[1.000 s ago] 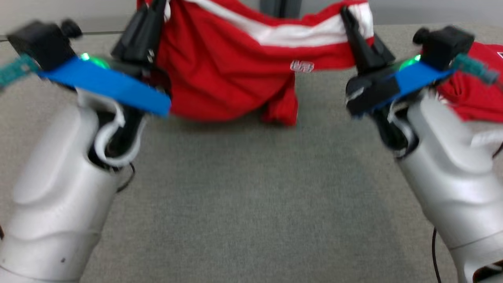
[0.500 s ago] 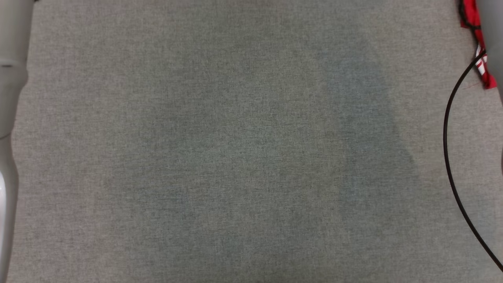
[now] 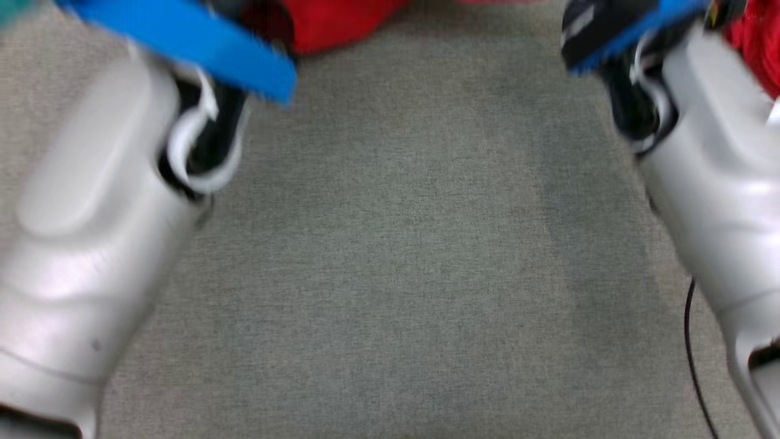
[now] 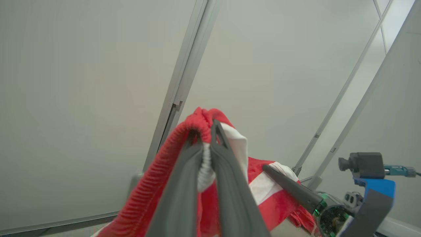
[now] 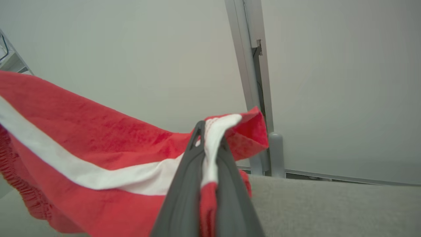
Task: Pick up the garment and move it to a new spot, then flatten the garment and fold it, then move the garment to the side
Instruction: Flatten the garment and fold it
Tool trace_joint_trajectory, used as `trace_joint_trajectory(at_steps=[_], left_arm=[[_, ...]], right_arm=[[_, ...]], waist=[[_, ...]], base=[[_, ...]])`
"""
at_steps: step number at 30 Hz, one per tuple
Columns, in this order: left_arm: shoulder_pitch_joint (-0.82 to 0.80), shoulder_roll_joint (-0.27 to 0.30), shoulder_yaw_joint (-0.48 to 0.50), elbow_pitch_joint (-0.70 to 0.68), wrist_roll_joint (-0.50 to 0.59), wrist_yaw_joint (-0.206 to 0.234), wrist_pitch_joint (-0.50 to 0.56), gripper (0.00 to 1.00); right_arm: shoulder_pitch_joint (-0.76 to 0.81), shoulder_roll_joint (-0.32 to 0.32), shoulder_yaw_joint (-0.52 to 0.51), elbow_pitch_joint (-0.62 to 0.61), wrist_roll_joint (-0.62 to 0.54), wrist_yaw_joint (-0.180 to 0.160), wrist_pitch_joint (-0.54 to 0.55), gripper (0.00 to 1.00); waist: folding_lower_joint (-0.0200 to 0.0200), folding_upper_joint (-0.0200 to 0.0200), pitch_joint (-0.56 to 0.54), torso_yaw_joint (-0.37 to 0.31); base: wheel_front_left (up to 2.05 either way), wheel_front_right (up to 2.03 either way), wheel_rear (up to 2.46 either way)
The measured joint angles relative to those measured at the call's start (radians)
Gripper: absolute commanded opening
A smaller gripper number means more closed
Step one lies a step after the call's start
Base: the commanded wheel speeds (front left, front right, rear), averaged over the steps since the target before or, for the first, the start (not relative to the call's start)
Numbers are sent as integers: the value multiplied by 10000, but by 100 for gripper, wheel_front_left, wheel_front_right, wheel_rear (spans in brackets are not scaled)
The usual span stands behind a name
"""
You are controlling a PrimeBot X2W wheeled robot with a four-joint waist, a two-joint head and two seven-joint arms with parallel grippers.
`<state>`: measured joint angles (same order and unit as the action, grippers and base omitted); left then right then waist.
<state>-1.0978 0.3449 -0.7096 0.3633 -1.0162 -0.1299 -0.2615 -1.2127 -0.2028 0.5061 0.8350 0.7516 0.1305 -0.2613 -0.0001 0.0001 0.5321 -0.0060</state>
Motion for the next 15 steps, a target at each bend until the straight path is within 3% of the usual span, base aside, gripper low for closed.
trace_joint_trajectory(at_steps=[6, 15], left_arm=[[3482, -215, 470, -1116, 1009, 0, -4, 0], [7371, -96, 265, -1795, 2240, 0, -4, 0]], right_arm=[[2865, -282, -153, -1620, 255, 0, -2, 0], [7081, -876, -623, -3386, 426, 0, -4, 0]], waist=[[-1, -1, -597, 52], [-2, -4, -1885, 105]], base=[[0, 0, 0], [0, 0, 0]])
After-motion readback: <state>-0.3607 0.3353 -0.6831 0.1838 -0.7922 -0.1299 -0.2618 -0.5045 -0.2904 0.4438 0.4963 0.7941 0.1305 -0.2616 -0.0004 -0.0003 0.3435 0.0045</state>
